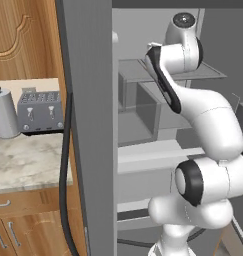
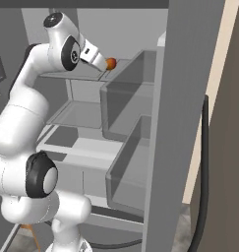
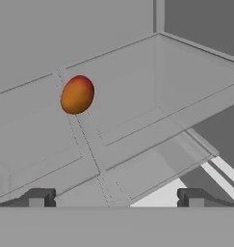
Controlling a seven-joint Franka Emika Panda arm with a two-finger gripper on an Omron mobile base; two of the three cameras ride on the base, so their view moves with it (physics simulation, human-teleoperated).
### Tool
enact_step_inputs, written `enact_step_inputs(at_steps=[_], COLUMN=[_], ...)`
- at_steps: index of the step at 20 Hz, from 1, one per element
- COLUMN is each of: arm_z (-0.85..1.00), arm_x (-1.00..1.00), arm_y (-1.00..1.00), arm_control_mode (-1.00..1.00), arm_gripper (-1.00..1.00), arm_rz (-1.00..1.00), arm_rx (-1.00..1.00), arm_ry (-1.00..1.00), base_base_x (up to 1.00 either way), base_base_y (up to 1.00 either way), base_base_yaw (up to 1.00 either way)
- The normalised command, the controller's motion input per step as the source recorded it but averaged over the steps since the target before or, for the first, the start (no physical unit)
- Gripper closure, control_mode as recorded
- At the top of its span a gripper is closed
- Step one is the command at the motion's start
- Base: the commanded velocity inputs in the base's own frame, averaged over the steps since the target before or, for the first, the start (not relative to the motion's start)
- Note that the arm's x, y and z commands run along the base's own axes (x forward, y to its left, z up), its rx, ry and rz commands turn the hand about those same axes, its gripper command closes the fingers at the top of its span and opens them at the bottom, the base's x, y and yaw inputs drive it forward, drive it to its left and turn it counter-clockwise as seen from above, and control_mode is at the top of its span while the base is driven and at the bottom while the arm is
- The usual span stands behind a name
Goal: Pick the mango and pear from the fridge and place them inside the tupperware on the counter.
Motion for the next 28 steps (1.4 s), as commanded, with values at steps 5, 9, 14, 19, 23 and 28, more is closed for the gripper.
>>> enact_step_inputs(at_steps=[5, 9, 14, 19, 23, 28], arm_z=[-0.07, -0.02, -0.06, -0.11, -0.10, -0.06], arm_x=[0.41, 0.40, 0.37, 0.38, 0.37, 0.39], arm_y=[0.00, 0.00, 0.00, 0.00, 0.00, 0.00], arm_control_mode=[-1.00, -1.00, -1.00, -1.00, -1.00, -1.00], arm_gripper=[-1.00, -1.00, -1.00, -1.00, -1.00, -1.00], arm_rz=[0.00, 0.00, 0.00, 0.00, 0.00, 0.00], arm_rx=[0.00, 0.00, 0.00, 0.00, 0.00, 0.00], arm_ry=[0.00, 0.00, 0.00, 0.00, 0.00, 0.00], base_base_x=[0.00, 0.00, 0.00, 0.00, 0.00, 0.00], base_base_y=[0.00, 0.00, 0.00, 0.00, 0.00, 0.00], base_base_yaw=[0.00, 0.00, 0.00, 0.00, 0.00, 0.00])
